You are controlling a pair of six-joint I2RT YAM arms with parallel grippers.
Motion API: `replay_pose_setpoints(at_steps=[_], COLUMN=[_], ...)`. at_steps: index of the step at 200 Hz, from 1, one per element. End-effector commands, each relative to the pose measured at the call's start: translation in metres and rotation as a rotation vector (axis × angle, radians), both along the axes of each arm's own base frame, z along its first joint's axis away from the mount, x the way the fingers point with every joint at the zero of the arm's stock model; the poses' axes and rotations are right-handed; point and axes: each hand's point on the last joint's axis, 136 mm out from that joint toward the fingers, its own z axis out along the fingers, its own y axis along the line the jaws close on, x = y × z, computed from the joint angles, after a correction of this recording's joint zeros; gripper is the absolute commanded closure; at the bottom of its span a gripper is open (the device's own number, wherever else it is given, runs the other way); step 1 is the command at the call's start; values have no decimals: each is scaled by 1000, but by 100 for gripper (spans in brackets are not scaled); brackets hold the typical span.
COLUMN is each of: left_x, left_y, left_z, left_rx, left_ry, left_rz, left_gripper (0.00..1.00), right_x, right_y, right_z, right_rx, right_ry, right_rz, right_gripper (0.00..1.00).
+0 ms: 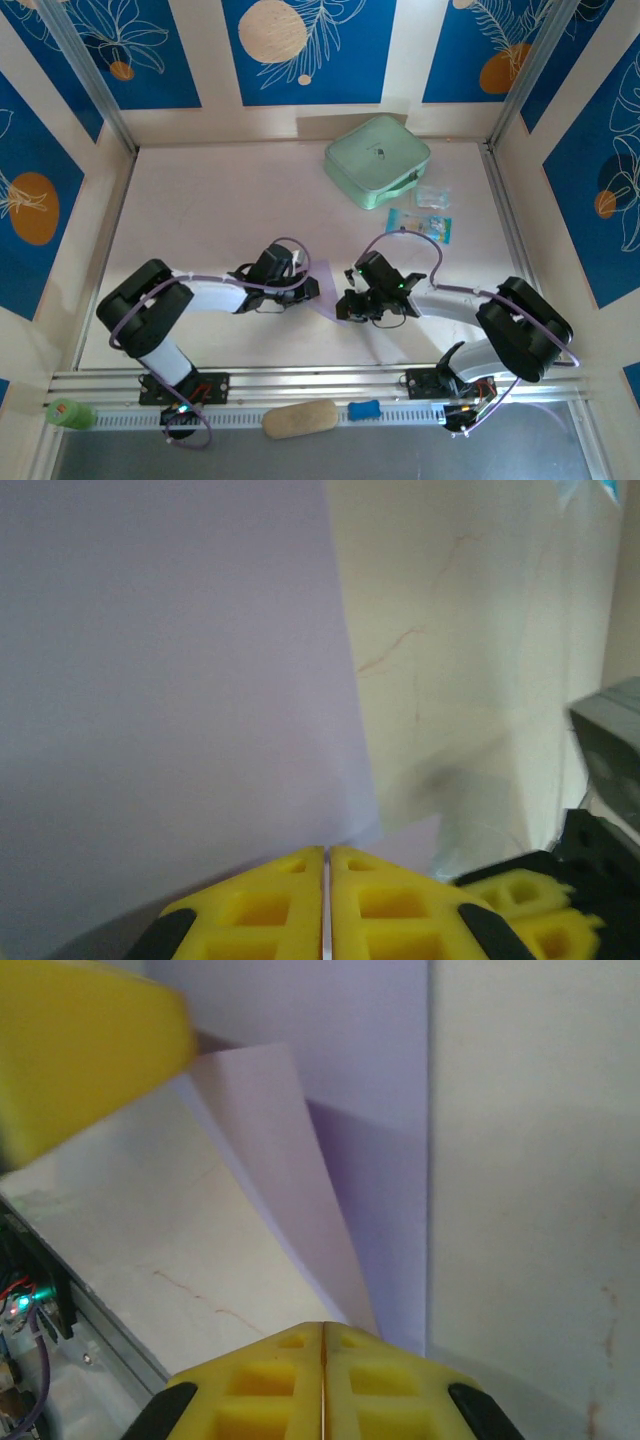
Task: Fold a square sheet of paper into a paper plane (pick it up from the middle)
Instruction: Third fold the triangle at the center of the table.
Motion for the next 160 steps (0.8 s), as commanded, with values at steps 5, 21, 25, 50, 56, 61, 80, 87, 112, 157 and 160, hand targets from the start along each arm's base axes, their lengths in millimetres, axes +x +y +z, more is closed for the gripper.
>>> replay_pose_setpoints(at_steps=[5, 21, 25, 50, 56, 61, 80, 87, 112, 157, 160], left_x=[1, 1, 0, 1, 1, 2, 2, 2, 4, 3, 3], left_y=[0, 9, 11, 28, 30, 32, 39, 41, 45, 49, 49], left_z=[26, 29, 30, 30, 30, 30, 26, 25, 24, 22, 22], left_rx=[-20, 8, 20, 93, 101, 106, 120, 122, 110, 94, 91], left_ry=[-58, -84, -89, -115, -121, -123, -119, -115, -107, -80, -81], left_rz=[-13, 0, 5, 31, 36, 41, 61, 70, 87, 91, 92], left_gripper=[86, 81, 79, 74, 73, 72, 71, 70, 65, 58, 58], right_x=[0, 1, 2, 11, 14, 17, 27, 30, 37, 47, 48], right_y=[1, 0, -1, -10, -12, -14, -16, -15, -3, 8, 8], right_z=[1, 5, 7, 15, 17, 18, 24, 26, 36, 29, 28], right_rx=[9, 4, 1, -32, -36, -36, -12, 3, 59, 54, 52], right_ry=[16, 6, -2, -57, -67, -74, -82, -82, -75, -47, -46], right_rz=[-2, -6, -8, -39, -48, -54, -66, -62, -16, 9, 8], right_gripper=[93, 91, 91, 84, 81, 78, 74, 71, 68, 68, 68])
